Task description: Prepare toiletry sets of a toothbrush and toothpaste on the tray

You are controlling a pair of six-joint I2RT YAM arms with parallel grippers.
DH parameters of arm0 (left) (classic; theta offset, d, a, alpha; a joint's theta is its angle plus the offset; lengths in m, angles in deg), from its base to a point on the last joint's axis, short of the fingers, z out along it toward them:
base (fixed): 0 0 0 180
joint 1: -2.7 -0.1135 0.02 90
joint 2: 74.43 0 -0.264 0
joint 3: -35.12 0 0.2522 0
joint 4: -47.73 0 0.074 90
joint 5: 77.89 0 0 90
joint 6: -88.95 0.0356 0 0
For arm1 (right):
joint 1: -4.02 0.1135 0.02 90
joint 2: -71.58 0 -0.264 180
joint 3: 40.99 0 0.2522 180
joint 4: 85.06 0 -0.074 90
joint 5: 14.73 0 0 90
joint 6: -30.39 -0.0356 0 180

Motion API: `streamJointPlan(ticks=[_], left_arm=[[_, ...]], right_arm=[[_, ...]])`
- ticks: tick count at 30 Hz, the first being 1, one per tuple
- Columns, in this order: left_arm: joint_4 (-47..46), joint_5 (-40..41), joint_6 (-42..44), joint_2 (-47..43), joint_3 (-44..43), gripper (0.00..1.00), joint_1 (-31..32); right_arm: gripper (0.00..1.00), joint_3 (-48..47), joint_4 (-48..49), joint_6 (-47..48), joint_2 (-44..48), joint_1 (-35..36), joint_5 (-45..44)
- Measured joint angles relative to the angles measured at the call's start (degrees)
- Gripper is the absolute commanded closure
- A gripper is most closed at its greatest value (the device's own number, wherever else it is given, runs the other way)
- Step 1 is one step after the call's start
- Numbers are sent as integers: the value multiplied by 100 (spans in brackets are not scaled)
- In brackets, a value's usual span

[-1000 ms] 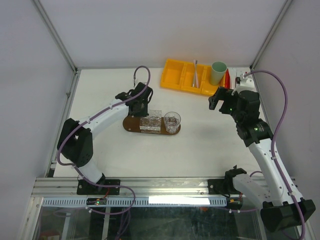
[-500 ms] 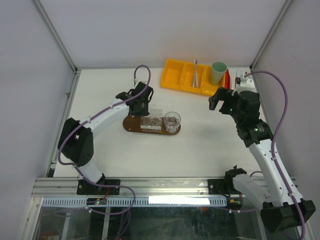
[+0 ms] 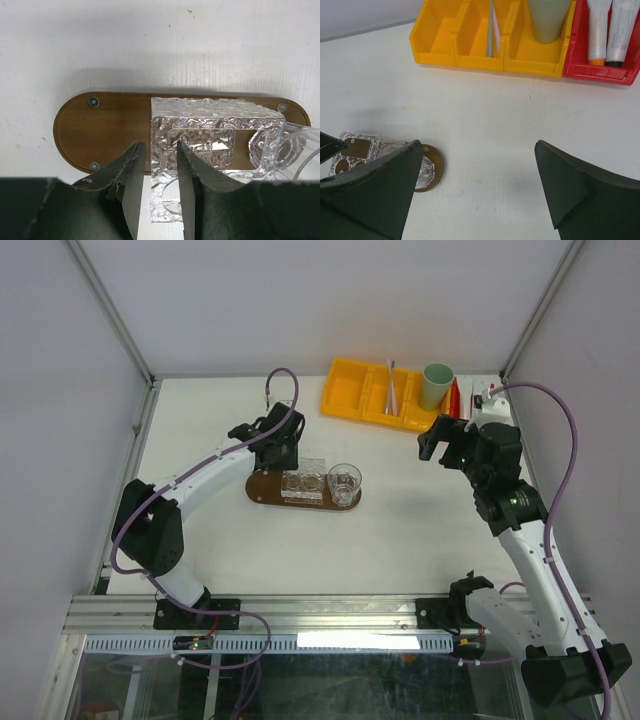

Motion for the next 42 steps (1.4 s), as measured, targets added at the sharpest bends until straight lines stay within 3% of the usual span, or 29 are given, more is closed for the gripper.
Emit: streamJointPlan(ticks=[20, 24, 30, 42], left_arm=[[-20, 52, -31, -7, 107, 81, 0], [-20, 63, -48, -9, 109, 69, 0], [-11, 96, -70, -68, 118, 65, -2], [-13, 55, -17, -664, 107, 40, -2]], right_arm=[[2, 0, 0, 0, 0, 0, 2], [2, 0, 0, 0, 0, 0, 2], [2, 0, 0, 0, 0, 0, 2], [2, 0, -7, -4, 0, 0, 59]])
